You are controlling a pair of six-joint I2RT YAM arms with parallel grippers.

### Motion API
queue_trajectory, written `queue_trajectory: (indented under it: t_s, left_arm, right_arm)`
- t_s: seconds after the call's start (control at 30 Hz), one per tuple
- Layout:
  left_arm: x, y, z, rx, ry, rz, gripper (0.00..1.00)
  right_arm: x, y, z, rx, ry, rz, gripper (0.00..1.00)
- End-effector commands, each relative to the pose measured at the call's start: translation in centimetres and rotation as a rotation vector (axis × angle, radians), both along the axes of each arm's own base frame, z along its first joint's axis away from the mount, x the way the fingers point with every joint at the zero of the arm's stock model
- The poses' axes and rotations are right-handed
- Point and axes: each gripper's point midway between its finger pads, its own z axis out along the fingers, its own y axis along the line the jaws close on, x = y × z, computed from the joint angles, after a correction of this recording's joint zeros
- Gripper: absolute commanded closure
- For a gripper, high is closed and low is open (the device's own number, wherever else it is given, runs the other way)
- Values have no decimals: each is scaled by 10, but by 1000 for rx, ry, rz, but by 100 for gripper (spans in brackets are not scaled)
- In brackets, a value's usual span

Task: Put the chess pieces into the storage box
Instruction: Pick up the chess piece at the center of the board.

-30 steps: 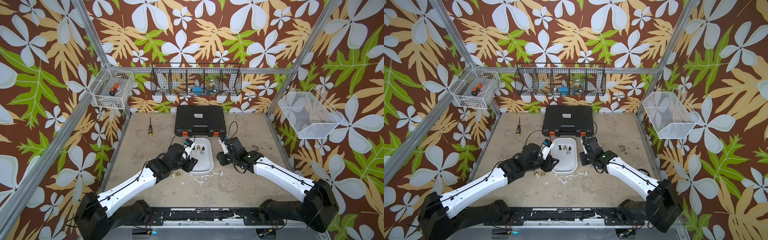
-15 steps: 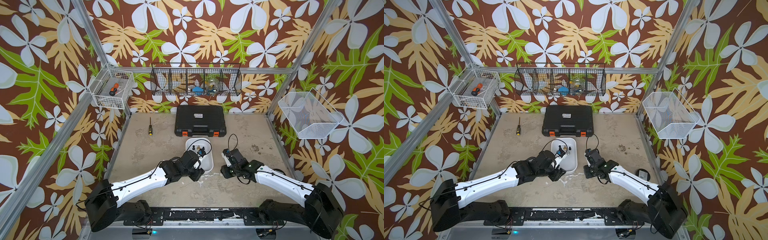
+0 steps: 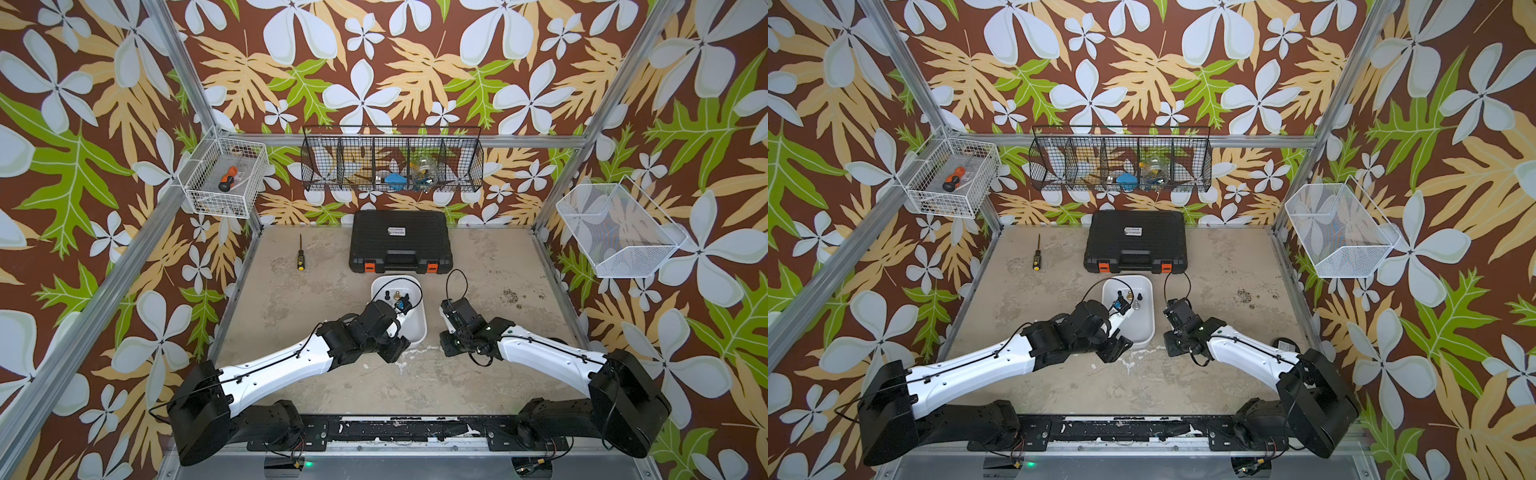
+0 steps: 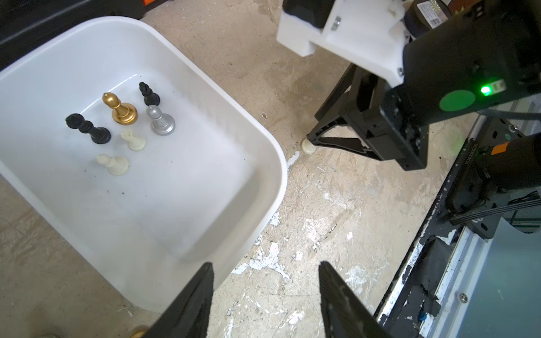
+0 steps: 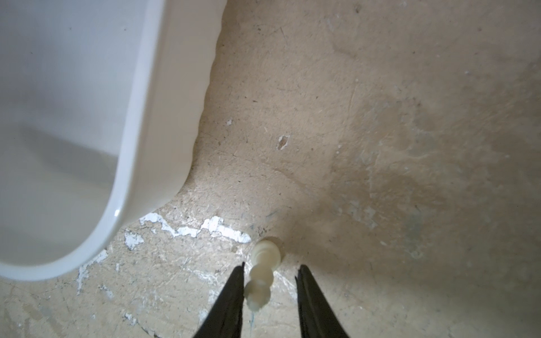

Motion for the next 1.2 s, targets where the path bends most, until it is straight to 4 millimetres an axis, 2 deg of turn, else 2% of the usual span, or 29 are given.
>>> queue_trajectory:
  t_s: [0.0,0.17,0.47,0.6,0.7,0.8,0.93,1.07,1.17]
  left_arm:
    - [-1,-3,3,-9,-10,-22,40]
    - [-1,-5,3,-8,-5,-27,40]
    - [0,-4,7,-16,-16,-21,40]
    - [2,-3,11,-34,-23,3,40]
    - [13,6,21,-51,-63,87,40]
    - [32,28,37,-110,-64,199,40]
    - [62,76,47,-185,-49,383,39]
    - [76,120,23,-150,30,527,39]
    - [75,137,7,-160,85,570,39]
  right_arm:
    - [5,1,0,-6,-21,1,70]
    - [4,2,-6,-9,-5,5,77]
    - [5,4,-3,-1,-9,12,87]
    - [7,3,6,-5,-23,6,88]
    - [13,2,20,-12,-53,-8,88]
    - [23,2,42,-13,-98,-29,88]
    - [39,14,75,29,-157,-29,88]
    - [56,43,103,65,-206,16,89]
    - [65,72,110,71,-223,73,89]
